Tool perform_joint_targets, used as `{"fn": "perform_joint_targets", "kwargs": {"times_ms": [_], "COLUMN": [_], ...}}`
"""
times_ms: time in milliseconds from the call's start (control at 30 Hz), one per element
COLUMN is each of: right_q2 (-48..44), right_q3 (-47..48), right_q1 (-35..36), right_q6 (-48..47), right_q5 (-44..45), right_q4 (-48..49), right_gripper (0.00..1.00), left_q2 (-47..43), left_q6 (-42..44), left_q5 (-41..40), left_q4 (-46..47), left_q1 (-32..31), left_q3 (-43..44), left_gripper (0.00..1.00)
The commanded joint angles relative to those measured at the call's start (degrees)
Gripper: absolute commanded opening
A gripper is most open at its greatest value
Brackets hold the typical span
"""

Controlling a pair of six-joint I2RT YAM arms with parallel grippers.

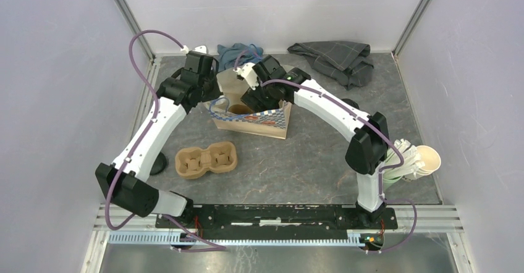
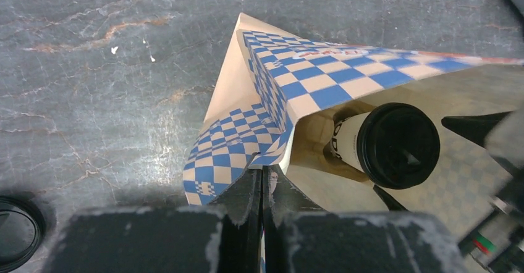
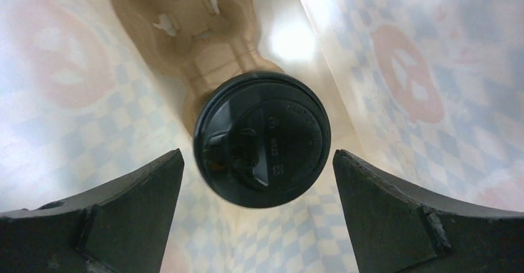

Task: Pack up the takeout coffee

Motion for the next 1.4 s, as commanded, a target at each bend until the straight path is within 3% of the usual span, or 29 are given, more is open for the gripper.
{"fn": "perform_joint_targets", "kwargs": {"times_ms": [0,200,400,600,767,867,1100,1367], "right_q2": [-5.5,-8.9,-19.6,-31.5,-36.0,-34.6,-24.4,-19.7], "right_q3": [5.0,8.9,7.4,0.0,-8.0,-10.5,-12.3,-19.6], "right_q1": [2.4,4.0,3.9,2.3,-6.3,-12.6,-29.3,-36.0], "right_q6": [2.6,5.4,9.2,11.7,18.7,19.7,20.8,16.8], "right_q5": [3.3,3.2,4.1,18.2,31.3,29.9,12.9,6.2], "right_q4": [-2.9,-3.2,5.0,10.9,2.3,-3.5,-13.1,-8.2], "right_gripper": [0.98,0.98,0.98,0.98,0.98,0.98,0.98,0.98], "left_q2": [-3.1,-5.0,-4.1,-3.5,-3.4,-3.3,-1.7,-2.3], "left_q6": [-2.3,-2.7,-2.2,-1.2,-0.1,0.7,-0.1,0.2], "left_q5": [2.0,2.8,2.8,2.1,1.0,-1.1,-3.5,-2.1], "left_q4": [-0.2,1.7,1.4,0.7,0.0,-0.7,-4.6,-6.0], "left_q1": [0.4,0.4,0.4,0.4,0.5,0.4,0.6,1.3], "left_q3": [-3.3,-4.6,-2.5,0.4,1.8,1.6,3.5,5.5], "left_gripper": [0.02,0.02,0.02,0.25,0.45,0.56,0.62,0.71]}}
